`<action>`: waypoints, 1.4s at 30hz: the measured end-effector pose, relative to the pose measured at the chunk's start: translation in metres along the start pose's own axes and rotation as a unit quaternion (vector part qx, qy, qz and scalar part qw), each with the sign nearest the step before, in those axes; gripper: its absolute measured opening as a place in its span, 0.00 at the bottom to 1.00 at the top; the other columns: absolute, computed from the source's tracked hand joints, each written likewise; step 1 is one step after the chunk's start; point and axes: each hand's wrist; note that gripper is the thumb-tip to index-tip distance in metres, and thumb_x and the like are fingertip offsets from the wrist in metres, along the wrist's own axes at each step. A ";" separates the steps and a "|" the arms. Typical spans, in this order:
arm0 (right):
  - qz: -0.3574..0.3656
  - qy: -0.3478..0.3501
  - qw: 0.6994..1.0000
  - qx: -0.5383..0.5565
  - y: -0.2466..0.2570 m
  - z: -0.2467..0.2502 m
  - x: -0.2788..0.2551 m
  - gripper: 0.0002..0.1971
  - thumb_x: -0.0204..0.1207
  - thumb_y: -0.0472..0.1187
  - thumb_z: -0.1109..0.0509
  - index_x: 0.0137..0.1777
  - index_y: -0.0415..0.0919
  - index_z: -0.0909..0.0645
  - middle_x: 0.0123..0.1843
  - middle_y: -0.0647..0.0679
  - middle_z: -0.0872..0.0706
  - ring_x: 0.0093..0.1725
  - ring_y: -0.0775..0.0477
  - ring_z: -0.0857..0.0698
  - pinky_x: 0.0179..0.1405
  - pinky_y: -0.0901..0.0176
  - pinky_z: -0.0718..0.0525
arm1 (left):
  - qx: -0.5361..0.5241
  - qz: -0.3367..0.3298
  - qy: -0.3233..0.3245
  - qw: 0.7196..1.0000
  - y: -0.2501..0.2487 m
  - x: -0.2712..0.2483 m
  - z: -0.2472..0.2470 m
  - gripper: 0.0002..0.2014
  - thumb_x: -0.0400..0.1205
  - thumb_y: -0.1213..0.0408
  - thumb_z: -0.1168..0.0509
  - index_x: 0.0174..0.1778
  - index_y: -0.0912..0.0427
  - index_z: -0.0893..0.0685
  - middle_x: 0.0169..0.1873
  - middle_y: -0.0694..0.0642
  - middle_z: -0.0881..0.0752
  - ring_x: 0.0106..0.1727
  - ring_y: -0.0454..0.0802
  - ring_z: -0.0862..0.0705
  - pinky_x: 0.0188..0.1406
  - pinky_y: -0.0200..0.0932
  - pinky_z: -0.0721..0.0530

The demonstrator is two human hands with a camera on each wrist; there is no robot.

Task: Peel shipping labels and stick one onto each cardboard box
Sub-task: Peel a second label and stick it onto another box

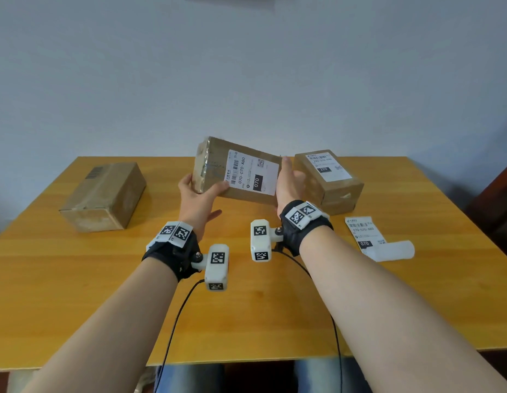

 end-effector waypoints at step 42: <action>0.287 -0.137 0.946 -0.052 -0.006 -0.041 0.135 0.32 0.88 0.62 0.44 0.84 0.42 0.35 0.76 0.42 0.29 0.70 0.48 0.34 0.63 0.58 0.34 | 0.212 -0.173 0.026 0.961 -0.024 0.079 -0.053 0.39 0.61 0.34 0.22 0.62 0.51 0.27 0.56 0.46 0.13 0.58 0.44 0.13 0.50 0.61 0.09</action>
Point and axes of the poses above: each hand's wrist, its own x-axis towards the middle knuckle, its own z-axis out of the back of the hand, y = z × x
